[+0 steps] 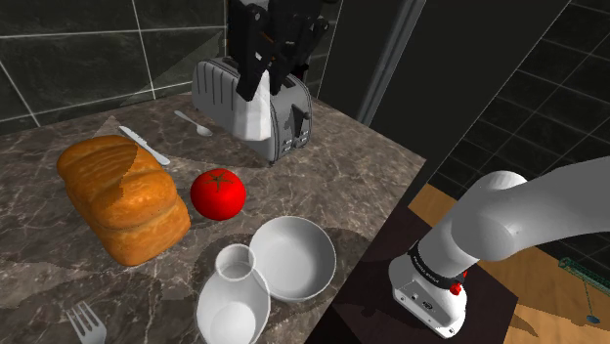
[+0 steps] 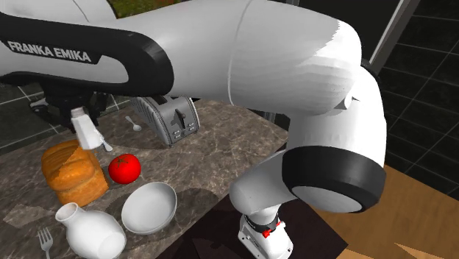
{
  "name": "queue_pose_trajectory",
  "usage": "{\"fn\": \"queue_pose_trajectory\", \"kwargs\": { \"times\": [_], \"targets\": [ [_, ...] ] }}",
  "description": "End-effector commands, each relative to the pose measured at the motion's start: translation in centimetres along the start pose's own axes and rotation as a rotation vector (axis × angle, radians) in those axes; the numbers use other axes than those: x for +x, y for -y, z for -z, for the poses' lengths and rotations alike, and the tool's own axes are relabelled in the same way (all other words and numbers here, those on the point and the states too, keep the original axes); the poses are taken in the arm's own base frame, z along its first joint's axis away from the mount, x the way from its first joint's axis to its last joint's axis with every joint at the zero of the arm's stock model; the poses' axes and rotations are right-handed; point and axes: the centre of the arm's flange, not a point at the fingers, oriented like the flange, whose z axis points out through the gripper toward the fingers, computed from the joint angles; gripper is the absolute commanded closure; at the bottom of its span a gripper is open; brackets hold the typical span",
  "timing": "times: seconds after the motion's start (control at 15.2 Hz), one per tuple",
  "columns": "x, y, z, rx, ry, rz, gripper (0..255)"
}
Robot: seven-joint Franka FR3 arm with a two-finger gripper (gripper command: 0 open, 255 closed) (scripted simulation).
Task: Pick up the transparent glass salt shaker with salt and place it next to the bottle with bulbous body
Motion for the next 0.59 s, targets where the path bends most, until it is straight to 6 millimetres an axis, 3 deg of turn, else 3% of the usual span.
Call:
{"fn": "queue_pose_trajectory", "kwargs": {
  "times": [0.0, 0.53],
  "targets": [
    [0.7, 2.4, -0.3, 0.002, 0.000, -0.001, 255],
    [0.0, 2.6, -4.0, 0.002, 0.000, -0.001, 255]
  ]
}}
